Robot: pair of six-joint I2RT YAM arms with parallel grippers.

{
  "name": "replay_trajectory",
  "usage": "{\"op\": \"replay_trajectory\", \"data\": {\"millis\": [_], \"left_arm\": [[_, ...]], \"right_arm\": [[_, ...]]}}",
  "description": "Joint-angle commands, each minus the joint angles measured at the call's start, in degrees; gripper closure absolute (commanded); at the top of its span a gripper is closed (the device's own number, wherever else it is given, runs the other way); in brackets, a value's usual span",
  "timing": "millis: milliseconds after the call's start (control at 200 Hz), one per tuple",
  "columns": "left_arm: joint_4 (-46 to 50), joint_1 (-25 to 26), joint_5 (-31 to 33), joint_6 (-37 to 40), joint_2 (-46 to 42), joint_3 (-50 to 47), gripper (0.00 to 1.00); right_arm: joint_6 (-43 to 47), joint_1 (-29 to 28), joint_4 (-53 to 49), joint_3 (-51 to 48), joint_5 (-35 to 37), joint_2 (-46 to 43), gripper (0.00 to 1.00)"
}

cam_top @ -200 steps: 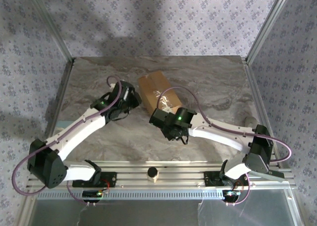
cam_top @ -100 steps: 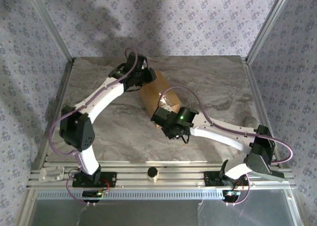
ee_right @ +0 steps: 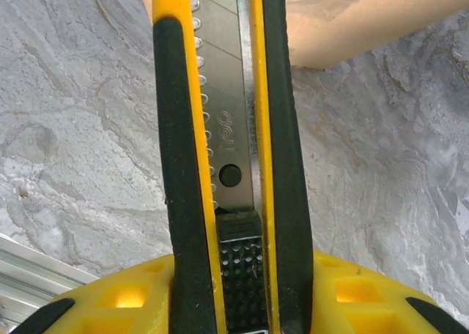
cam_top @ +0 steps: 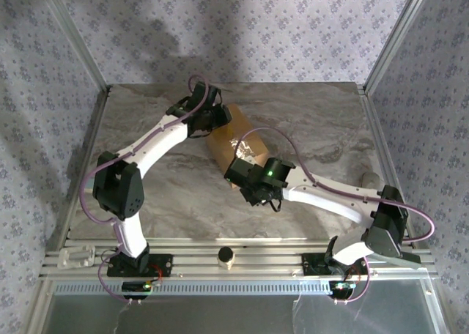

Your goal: Unpack the express box

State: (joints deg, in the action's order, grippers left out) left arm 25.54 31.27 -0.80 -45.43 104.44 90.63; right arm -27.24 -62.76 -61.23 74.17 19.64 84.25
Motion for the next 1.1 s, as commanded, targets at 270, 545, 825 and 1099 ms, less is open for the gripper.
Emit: {"op": "replay_trajectory", "data": {"millis": [270,545,825,1099], "left_arm": [[1.48,-0.71,5.22,1.32,-0.91,-2.15,0.67],[-0.31,-0.56,2.64,1.46,-2.74,-1.99,0.67],[-0.43,-0.58,-2.48,1.05,-5.86,1.05,0.66],[-1.66,-0.59,-12.99,-0.91,-8.78,1.93,0.64]], "right_arm": [[-5.62,-0.44,-11.23,-1.04,-0.87,-7.32,1.0],[-6.33,0.87,-12.3,-2.87,0.73,-10.15,1.0],[-5.23,3.98,-9.24,-4.03,2.52,-11.57,1.0],[-3.76,8.68,-6.34,0.01,3.15,-10.54,1.0]]}}
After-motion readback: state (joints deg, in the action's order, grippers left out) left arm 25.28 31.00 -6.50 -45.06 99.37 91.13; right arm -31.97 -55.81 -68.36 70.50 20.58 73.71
